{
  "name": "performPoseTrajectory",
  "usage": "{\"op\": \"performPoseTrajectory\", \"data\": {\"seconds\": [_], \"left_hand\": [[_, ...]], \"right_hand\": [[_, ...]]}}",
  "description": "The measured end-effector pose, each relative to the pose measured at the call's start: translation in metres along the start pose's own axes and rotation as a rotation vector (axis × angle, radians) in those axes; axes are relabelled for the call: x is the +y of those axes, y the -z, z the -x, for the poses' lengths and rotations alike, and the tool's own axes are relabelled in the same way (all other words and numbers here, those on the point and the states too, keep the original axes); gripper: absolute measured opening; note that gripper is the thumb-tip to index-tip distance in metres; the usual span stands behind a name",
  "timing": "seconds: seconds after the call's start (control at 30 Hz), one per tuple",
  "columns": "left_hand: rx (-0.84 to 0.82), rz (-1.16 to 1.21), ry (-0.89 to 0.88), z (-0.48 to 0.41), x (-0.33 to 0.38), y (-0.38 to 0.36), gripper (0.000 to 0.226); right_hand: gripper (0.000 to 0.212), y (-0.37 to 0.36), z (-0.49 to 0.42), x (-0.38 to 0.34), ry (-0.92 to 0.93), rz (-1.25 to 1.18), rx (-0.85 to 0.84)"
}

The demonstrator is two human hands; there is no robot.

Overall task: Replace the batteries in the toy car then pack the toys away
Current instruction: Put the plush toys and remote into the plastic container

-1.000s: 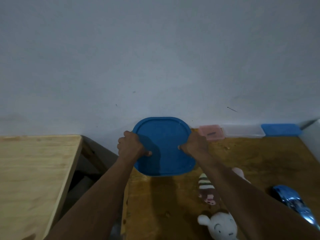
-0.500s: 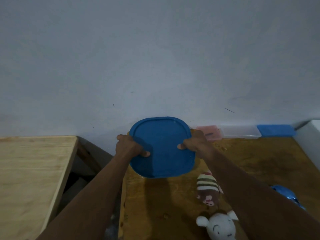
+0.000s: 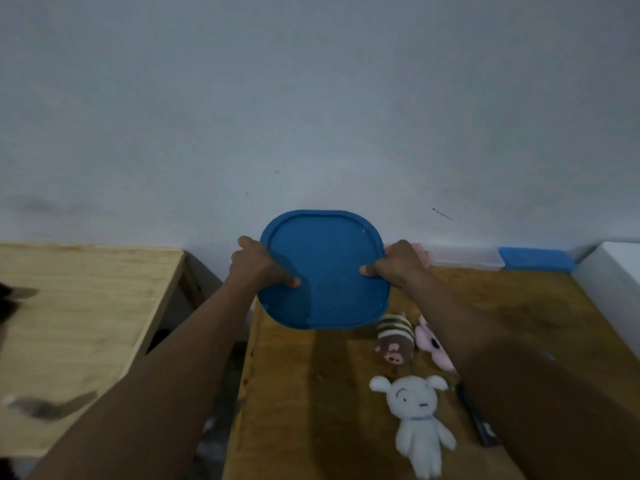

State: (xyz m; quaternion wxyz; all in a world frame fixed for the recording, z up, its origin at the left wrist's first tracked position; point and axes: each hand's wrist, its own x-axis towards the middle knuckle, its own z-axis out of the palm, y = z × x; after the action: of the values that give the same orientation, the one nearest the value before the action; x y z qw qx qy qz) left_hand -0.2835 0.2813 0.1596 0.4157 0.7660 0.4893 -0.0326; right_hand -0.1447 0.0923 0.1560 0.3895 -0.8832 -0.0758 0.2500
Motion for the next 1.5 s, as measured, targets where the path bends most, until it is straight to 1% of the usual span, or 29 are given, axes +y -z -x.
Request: {"op": "performPoseTrajectory", "data": {"seconds": [0.13, 0.2, 0.23, 0.37, 0.43, 0.5, 0.57, 0.67, 0.73, 0.8, 0.93, 1.03, 1.17, 1.27, 1.37, 1.43, 1.5], "left_hand": [[0.014, -0.077, 0.026, 0.045, -0.034, -0.007, 0.117], [0.031, -0.108, 0.057, 0.069, -0.058, -0.013, 0.122], [0.034, -0.097, 0.083, 0.082, -0.07, -0.016, 0.124], [0.043, -0.083, 0.165, 0.123, -0.123, -0.029, 0.119], [0.029, -0.103, 0.209, 0.136, -0.146, -0.035, 0.12], [0.004, -0.152, 0.187, 0.143, -0.164, -0.042, 0.117], [-0.018, -0.183, 0.145, 0.147, -0.175, -0.052, 0.111], [-0.026, -0.134, 0.165, 0.142, -0.185, -0.065, 0.111], [-0.021, -0.147, 0.169, 0.137, -0.191, -0.071, 0.109], [-0.025, -0.169, 0.157, 0.13, -0.198, -0.077, 0.106], [-0.087, -0.113, 0.191, 0.117, -0.206, -0.081, 0.105], [-0.115, -0.094, 0.212, 0.115, -0.206, -0.081, 0.103], [-0.12, -0.146, 0.204, 0.118, -0.205, -0.081, 0.101], [-0.123, -0.147, 0.194, 0.119, -0.2, -0.079, 0.104], [-0.068, -0.239, 0.178, 0.124, -0.184, -0.074, 0.106], [0.005, -0.327, 0.097, 0.127, -0.171, -0.073, 0.098], [0.045, -0.29, -0.078, 0.123, -0.156, -0.076, 0.082]], "right_hand": [[0.021, -0.002, 0.044, 0.023, 0.075, 0.156, -0.002], [0.013, -0.01, 0.065, 0.041, 0.106, 0.217, -0.006], [0.014, -0.015, 0.075, 0.05, 0.121, 0.249, -0.011], [0.014, -0.043, 0.116, 0.086, 0.166, 0.468, -0.015], [0.014, -0.059, 0.132, 0.1, 0.157, 0.494, -0.024], [0.011, -0.073, 0.145, 0.115, 0.12, 0.499, -0.008], [0.011, -0.083, 0.152, 0.127, 0.114, 0.554, 0.001], [0.015, -0.093, 0.154, 0.142, 0.102, 0.613, 0.03], [0.017, -0.098, 0.156, 0.148, 0.081, 0.7, 0.018], [0.019, -0.104, 0.156, 0.154, 0.083, 0.737, 0.011], [0.014, -0.113, 0.16, 0.153, 0.071, 0.829, 0.069], [0.019, -0.116, 0.16, 0.15, 0.074, 0.84, 0.075], [0.015, -0.114, 0.162, 0.144, 0.06, 0.848, 0.052], [0.018, -0.108, 0.167, 0.137, 0.069, 0.784, 0.036], [0.021, -0.093, 0.162, 0.128, 0.111, 0.723, 0.105], [0.024, -0.08, 0.157, 0.119, 0.137, 0.66, 0.184], [0.024, -0.063, 0.15, 0.112, 0.172, 0.581, 0.248]]}}
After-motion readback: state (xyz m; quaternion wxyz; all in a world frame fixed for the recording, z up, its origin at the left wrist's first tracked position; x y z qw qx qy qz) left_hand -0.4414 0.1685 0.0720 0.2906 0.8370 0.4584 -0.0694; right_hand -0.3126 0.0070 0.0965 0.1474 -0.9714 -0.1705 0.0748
